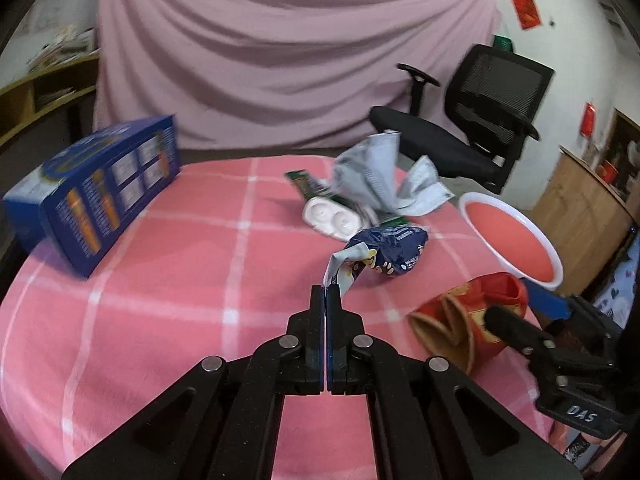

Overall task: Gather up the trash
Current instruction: 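Grasp the red paper cup with the right tool while the left tool holds the wrapper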

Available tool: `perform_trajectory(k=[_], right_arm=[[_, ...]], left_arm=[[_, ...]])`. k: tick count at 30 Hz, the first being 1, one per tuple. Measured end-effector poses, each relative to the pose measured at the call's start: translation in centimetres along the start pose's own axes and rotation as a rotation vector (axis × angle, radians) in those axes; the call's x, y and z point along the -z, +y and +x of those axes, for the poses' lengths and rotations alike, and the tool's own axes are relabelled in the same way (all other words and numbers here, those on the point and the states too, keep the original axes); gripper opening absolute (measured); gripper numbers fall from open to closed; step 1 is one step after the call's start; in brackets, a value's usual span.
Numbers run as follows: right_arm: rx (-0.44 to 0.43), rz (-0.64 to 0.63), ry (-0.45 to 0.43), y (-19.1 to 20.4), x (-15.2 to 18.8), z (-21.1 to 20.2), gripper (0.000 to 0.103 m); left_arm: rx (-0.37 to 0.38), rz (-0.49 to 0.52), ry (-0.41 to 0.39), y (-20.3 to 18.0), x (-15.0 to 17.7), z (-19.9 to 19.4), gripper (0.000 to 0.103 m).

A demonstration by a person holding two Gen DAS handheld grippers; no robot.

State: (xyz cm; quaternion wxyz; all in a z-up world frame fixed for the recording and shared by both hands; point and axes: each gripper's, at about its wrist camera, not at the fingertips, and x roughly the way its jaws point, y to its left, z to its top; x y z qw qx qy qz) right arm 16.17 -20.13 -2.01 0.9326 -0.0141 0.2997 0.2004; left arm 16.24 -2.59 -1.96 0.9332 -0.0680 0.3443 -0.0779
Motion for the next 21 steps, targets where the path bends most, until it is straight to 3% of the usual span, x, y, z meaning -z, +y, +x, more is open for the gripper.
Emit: perform_trajectory(k=[8, 15, 21], right_arm=[[-0.010, -0.041, 0.078, 1.4, 0.1, 1.4, 0.084], [0.030, -0.062, 0.163, 1.7, 0.6, 2.9, 0.078], [-0.005, -0.042, 0.109, 1.2, 0.7, 1.5, 0.075]], left_arm=[[-0.048, -0.068, 0.023, 1.8, 1.9, -0.8, 0.000], [-0.048, -0.075, -0.006, 1.8, 2.0, -1.5, 0.000], [-0.074, -0.028, -0.084, 0.8, 1.6, -3.2, 0.000]])
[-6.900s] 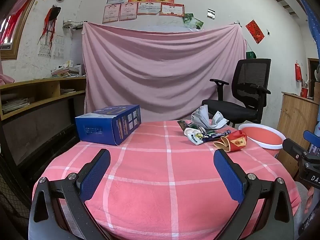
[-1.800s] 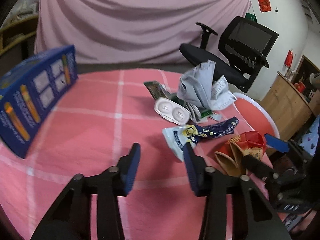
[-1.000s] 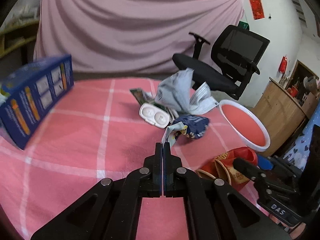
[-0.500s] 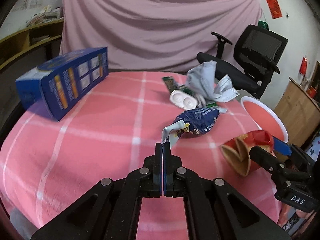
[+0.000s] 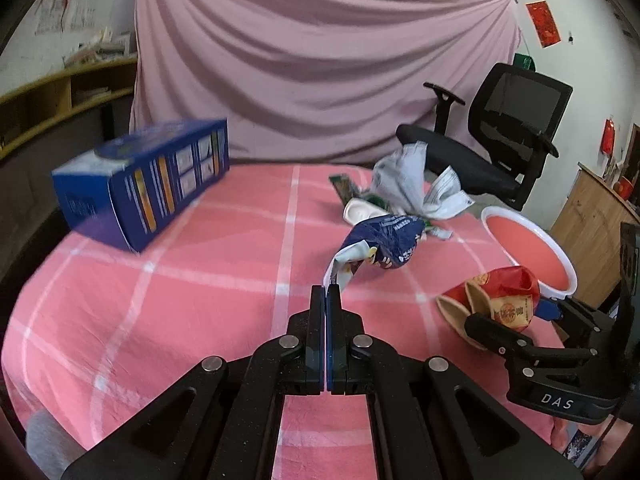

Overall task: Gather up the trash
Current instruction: 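Grasp the red paper cup with the right tool while the left tool holds the wrapper, then carry both items over the orange bucket and open both tools to drop them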

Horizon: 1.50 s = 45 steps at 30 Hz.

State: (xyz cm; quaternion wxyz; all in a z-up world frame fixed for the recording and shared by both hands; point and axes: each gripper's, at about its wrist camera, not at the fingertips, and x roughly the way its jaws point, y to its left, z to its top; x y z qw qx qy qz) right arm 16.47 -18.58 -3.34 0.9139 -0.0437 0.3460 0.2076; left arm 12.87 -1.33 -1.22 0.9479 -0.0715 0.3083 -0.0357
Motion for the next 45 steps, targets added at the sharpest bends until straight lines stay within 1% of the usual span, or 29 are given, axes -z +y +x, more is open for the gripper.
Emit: perform_trajectory(k=[5, 8, 12, 14, 15, 16, 20, 22, 24, 27, 31, 35, 36, 40, 43, 45], right_arm=[[-0.037, 0.042, -0.127, -1.0, 0.1, -2.3, 0.075], [-0.035, 0.065, -0.249, -1.6, -0.1, -4.3, 0.075], [0.024, 0.096, -0.475, -3.1, -0.4, -8.1, 0.075], [0.049, 0.104, -0.561, -3.8, -0.5, -9.6, 0.075], [0.068, 0.104, -0.607, -4.2, -0.7, -10.3, 0.075], [0.112, 0.091, -0.661, -4.6, -1.0, -11.1, 0.075], [0.212, 0.071, -0.786, -6.5, -2.5, -12.7, 0.076], [0.259, 0.071, -0.825, -8.2, -3.4, -12.8, 0.076], [0.303, 0.069, -0.845, -9.7, -3.6, -12.6, 0.076], [0.364, 0.111, -0.852, -12.6, -3.4, -12.1, 0.076], [0.411, 0.226, -0.803, -16.9, -2.1, -11.1, 0.076], [0.447, 0.279, -0.722, -19.7, -1.2, -9.9, 0.076], [0.453, 0.294, -0.696, -20.3, -1.0, -9.5, 0.076], [0.462, 0.377, -0.598, -22.8, -0.3, -8.2, 0.076], [0.462, 0.428, -0.534, -23.9, 0.5, -7.3, 0.076], [0.462, 0.459, -0.482, -24.7, 0.7, -6.5, 0.076]], left_arm=[[-0.002, 0.058, -0.082, -1.5, -0.8, -1.5, 0.000], [0.013, 0.087, -0.136, -3.0, -1.6, -2.2, 0.000], [0.046, 0.106, -0.224, -5.0, -2.6, -2.6, 0.000], [0.064, 0.120, -0.266, -6.3, -3.4, -2.6, 0.000], [0.075, 0.129, -0.290, -7.1, -3.8, -2.5, 0.000], [0.090, 0.136, -0.314, -8.0, -4.2, -2.4, 0.000], [0.150, 0.157, -0.392, -10.9, -6.1, -2.0, 0.000], [0.172, 0.172, -0.421, -12.4, -7.1, -1.6, 0.000], [0.200, 0.190, -0.438, -14.1, -8.2, -0.8, 0.000], [0.229, 0.221, -0.441, -16.4, -9.3, 0.6, 0.000], [0.271, 0.248, -0.387, -19.4, -10.4, 3.2, 0.000], [0.300, 0.256, -0.291, -22.0, -10.8, 6.6, 0.000], [0.309, 0.255, -0.256, -22.6, -10.9, 7.6, 0.000], [0.331, 0.247, -0.116, -24.7, -11.4, 11.3, 0.000], [0.333, 0.232, -0.032, -25.6, -11.5, 13.8, 0.000], [0.337, 0.225, 0.010, -26.3, -11.6, 15.1, 0.000]])
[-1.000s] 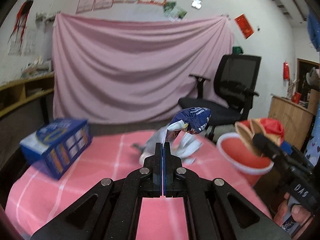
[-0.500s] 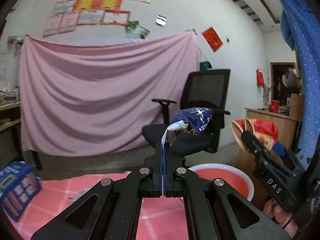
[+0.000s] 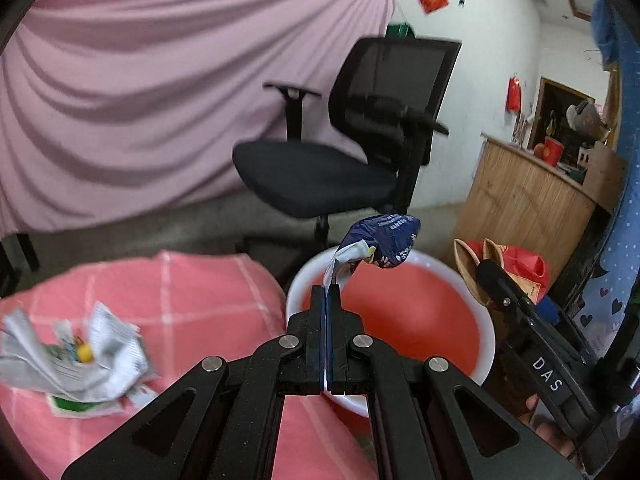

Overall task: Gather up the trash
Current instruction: 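Carry both items over the orange bucket and open both tools to drop them, then move both open tools back over the table toward the remaining trash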

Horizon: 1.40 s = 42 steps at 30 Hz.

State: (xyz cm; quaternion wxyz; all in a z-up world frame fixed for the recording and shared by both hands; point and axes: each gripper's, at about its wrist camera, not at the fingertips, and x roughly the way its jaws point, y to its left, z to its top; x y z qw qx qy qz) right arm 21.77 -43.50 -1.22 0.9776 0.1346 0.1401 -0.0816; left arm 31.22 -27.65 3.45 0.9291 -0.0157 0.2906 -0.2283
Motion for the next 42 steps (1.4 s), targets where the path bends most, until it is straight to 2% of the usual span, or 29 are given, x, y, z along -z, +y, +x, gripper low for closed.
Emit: perform_trajectory(k=[4, 12, 15, 17, 21, 23, 28, 30, 33, 34, 35, 38, 42], right_arm=[[0.009, 0.044, 0.083, -0.8, 0.4, 1.6, 0.076], [0.006, 0.072, 0.133, -1.2, 0.4, 2.4, 0.078], [0.001, 0.074, 0.141, -1.2, 0.4, 2.7, 0.078], [0.000, 0.070, 0.136, -1.1, 0.3, 2.7, 0.079], [-0.012, 0.059, 0.110, -0.8, -0.1, 2.3, 0.082], [-0.023, 0.043, 0.082, -0.4, -0.3, 1.7, 0.086], [-0.066, 0.015, 0.007, 1.1, -1.2, 0.1, 0.092], [-0.090, -0.003, -0.039, 2.0, -1.5, -0.7, 0.101], [-0.127, -0.034, -0.104, 3.6, -2.0, -1.9, 0.103], [-0.141, -0.046, -0.122, 4.1, -2.0, -2.2, 0.103], [-0.153, -0.056, -0.137, 4.6, -2.1, -2.5, 0.103], [-0.201, -0.076, -0.178, 6.2, -2.2, -3.3, 0.103], [-0.259, -0.127, -0.236, 8.5, -2.0, -4.3, 0.103]], left_arm=[[0.020, -0.012, 0.051, -0.2, 0.3, 1.6, 0.000], [0.042, -0.048, 0.131, 0.5, 1.4, 3.2, 0.000], [0.045, -0.074, 0.152, 1.2, 1.7, 3.2, 0.007], [0.042, -0.093, 0.149, 1.7, 1.7, 3.0, 0.017], [0.037, -0.125, 0.090, 3.0, 1.7, 1.0, 0.022], [0.023, -0.130, 0.054, 3.5, 1.7, -0.3, 0.033], [-0.044, -0.140, -0.081, 5.1, 1.7, -4.2, 0.046], [-0.079, -0.138, -0.127, 5.9, 1.8, -5.9, 0.054], [-0.133, -0.151, -0.197, 7.2, 2.4, -8.3, 0.076], [-0.150, -0.157, -0.218, 7.7, 2.5, -9.0, 0.088], [-0.169, -0.166, -0.239, 8.2, 2.7, -9.7, 0.095], [-0.210, -0.201, -0.312, 9.8, 3.6, -11.9, 0.098], [-0.271, -0.230, -0.354, 11.9, 5.1, -14.2, 0.099]])
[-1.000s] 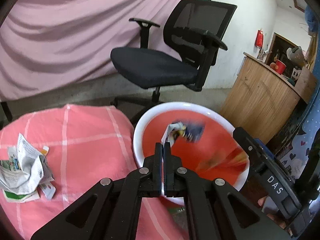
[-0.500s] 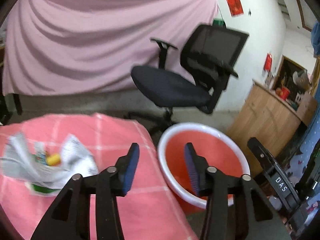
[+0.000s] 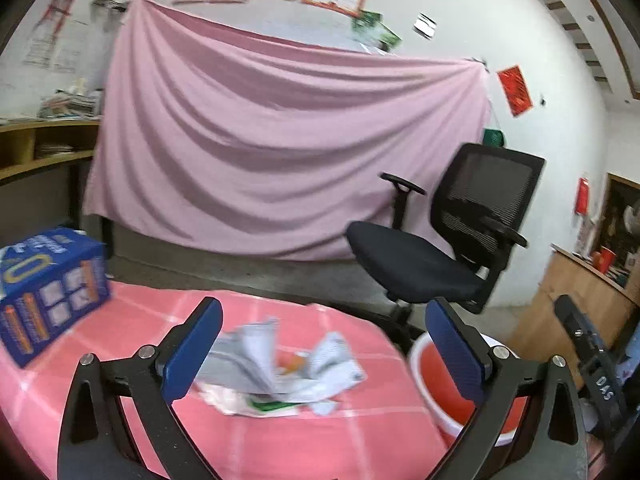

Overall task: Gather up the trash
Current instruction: 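Move both open tools back over the table toward the remaining trash, then grasp the white plastic tray with the left tool while the right tool grasps the grey cloth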

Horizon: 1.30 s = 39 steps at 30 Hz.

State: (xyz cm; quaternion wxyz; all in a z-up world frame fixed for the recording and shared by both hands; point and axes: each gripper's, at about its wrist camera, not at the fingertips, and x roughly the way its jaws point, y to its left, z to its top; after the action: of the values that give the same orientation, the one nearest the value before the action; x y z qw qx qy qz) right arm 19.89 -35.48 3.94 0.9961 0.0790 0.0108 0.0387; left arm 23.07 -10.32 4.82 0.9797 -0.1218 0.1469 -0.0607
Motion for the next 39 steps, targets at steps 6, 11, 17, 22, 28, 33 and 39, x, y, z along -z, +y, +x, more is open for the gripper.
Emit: perform_trajectory(k=[6, 11, 17, 22, 28, 33, 39], right_arm=[[-0.079, -0.070, -0.064, 3.5, 0.0, -0.5, 0.103], [-0.137, -0.136, -0.072, 6.5, 0.5, 0.0, 0.103], [-0.168, -0.199, 0.005, 9.2, 1.8, 1.8, 0.103], [-0.183, -0.222, 0.155, 10.2, 3.3, 4.2, 0.103], [-0.218, -0.180, 0.365, 10.1, 5.1, 7.7, 0.102], [-0.265, -0.106, 0.517, 10.2, 6.6, 10.0, 0.087], [-0.309, -0.136, 0.650, 11.6, 8.2, 12.6, 0.070]], left_arm=[[-0.081, 0.020, -0.057, 3.4, 0.4, -2.4, 0.099], [-0.126, 0.034, -0.062, 5.5, 1.2, -3.4, 0.099], [-0.144, 0.041, 0.020, 7.4, 2.4, -2.8, 0.099], [-0.130, 0.056, 0.125, 7.8, 2.9, -1.1, 0.099], [-0.143, 0.082, 0.224, 7.8, 3.5, 0.3, 0.099], [-0.115, 0.078, 0.310, 8.3, 4.0, 1.4, 0.094], [-0.063, 0.071, 0.396, 8.4, 4.3, 2.8, 0.074]])
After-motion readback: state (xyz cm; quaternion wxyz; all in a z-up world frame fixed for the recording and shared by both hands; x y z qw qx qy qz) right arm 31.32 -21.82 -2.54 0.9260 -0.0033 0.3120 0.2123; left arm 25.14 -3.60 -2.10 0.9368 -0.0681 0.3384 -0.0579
